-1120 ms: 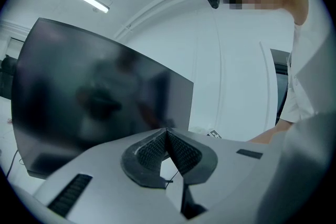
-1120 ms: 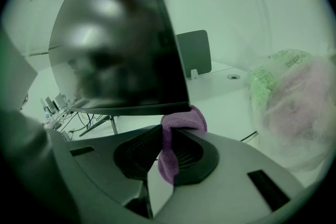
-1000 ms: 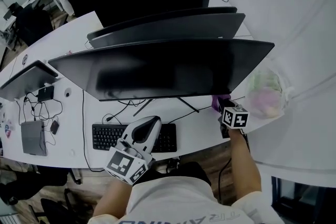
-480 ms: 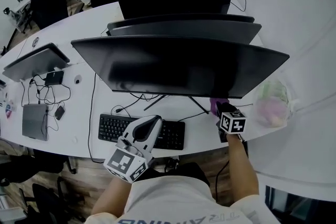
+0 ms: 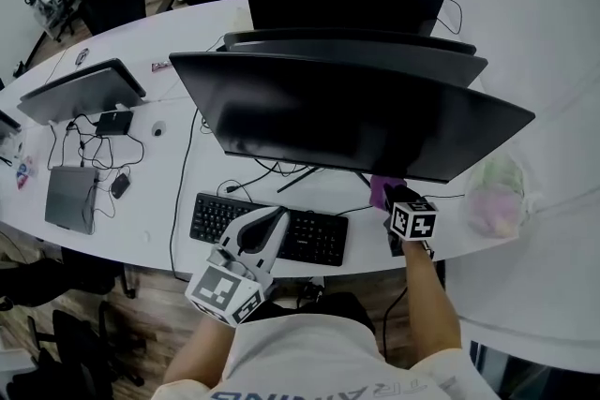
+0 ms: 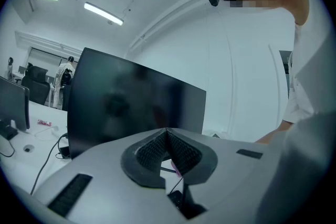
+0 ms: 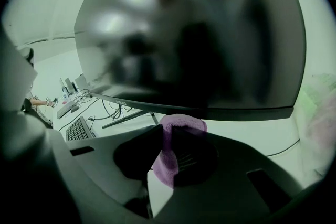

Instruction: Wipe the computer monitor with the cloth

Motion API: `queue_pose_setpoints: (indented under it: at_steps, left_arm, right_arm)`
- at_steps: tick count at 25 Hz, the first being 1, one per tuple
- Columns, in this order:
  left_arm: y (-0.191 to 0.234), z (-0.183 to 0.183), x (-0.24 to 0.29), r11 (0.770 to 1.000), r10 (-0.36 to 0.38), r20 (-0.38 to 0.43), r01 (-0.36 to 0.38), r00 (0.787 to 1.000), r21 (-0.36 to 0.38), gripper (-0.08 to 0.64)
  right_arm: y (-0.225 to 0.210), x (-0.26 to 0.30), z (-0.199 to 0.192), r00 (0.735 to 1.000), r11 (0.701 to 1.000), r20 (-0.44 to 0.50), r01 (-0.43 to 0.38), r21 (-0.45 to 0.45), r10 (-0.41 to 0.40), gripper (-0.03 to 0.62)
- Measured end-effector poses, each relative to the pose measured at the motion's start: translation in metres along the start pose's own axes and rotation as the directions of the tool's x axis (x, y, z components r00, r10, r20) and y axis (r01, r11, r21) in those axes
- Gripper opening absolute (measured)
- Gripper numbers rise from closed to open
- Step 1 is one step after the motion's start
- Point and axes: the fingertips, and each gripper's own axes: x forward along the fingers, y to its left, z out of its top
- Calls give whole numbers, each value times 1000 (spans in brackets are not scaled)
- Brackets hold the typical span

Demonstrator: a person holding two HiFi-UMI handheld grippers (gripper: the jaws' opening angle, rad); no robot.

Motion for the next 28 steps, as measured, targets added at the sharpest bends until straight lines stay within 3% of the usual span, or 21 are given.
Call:
queue_pose_setpoints:
  at_steps: [28]
  left_arm:
    - [76,2,-100,986,166,27,-166,986,-32,8]
  right_arm:
    - [140,62,14,991,985,-45,-134,-106,130,67]
